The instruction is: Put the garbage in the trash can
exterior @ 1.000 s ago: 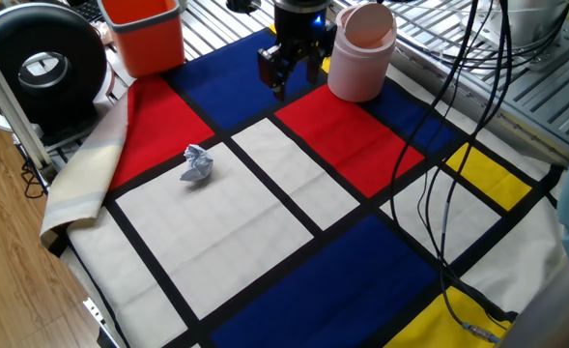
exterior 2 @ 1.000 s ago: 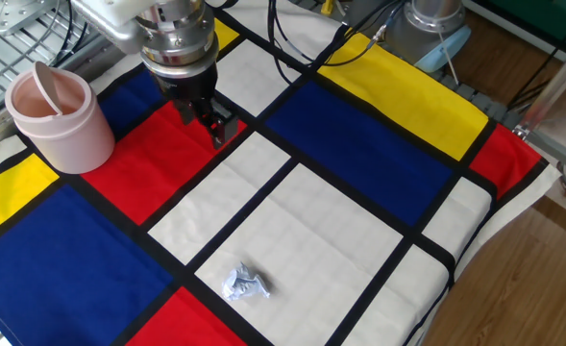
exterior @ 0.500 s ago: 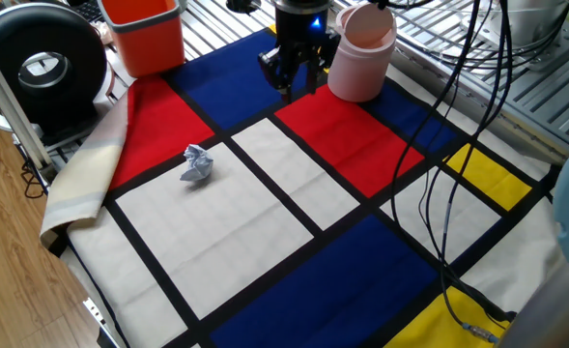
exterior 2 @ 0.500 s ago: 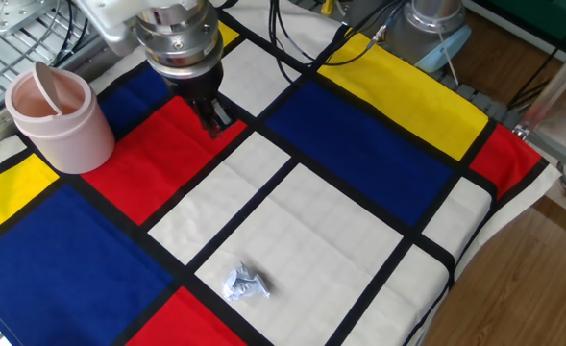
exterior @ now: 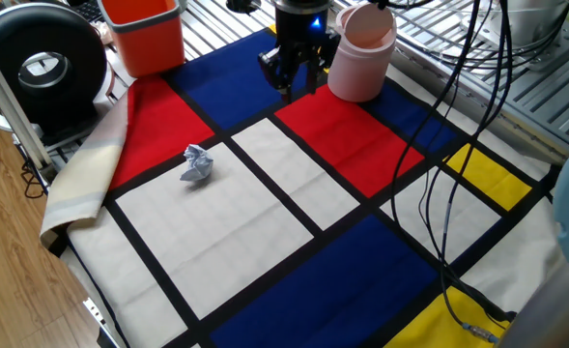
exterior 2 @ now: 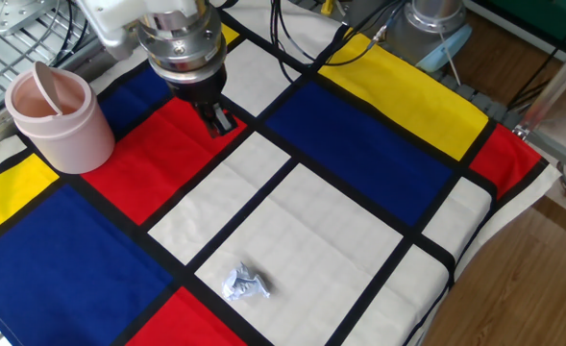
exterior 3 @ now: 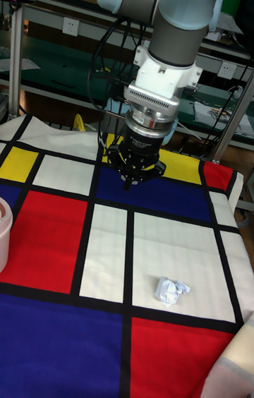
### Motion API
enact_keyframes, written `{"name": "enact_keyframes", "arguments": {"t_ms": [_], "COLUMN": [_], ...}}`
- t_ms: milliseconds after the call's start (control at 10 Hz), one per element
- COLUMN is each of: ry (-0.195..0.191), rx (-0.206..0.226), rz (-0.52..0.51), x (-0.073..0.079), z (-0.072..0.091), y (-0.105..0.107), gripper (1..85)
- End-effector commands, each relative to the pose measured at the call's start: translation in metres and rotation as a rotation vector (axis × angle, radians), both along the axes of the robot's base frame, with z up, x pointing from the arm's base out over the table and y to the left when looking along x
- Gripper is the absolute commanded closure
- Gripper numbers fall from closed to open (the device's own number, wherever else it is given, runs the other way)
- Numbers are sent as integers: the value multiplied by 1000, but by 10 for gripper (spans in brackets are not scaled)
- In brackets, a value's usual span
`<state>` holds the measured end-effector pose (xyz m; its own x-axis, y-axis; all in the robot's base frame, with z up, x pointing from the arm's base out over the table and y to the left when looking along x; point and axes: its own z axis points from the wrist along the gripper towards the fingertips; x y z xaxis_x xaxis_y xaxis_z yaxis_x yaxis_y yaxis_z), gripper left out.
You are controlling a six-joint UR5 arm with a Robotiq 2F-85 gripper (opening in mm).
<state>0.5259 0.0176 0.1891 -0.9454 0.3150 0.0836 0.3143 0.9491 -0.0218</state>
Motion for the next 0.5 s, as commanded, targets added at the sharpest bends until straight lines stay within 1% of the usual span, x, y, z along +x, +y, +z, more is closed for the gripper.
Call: {"name": "enact_keyframes", "arguments": {"t_ms": [0, 400], "ry": [-3, -9], "rx": [0, 10], "rz": [-18, -20], "x": [2, 3], "z": [1, 0], "y": [6, 6], "gripper": [847, 847]}}
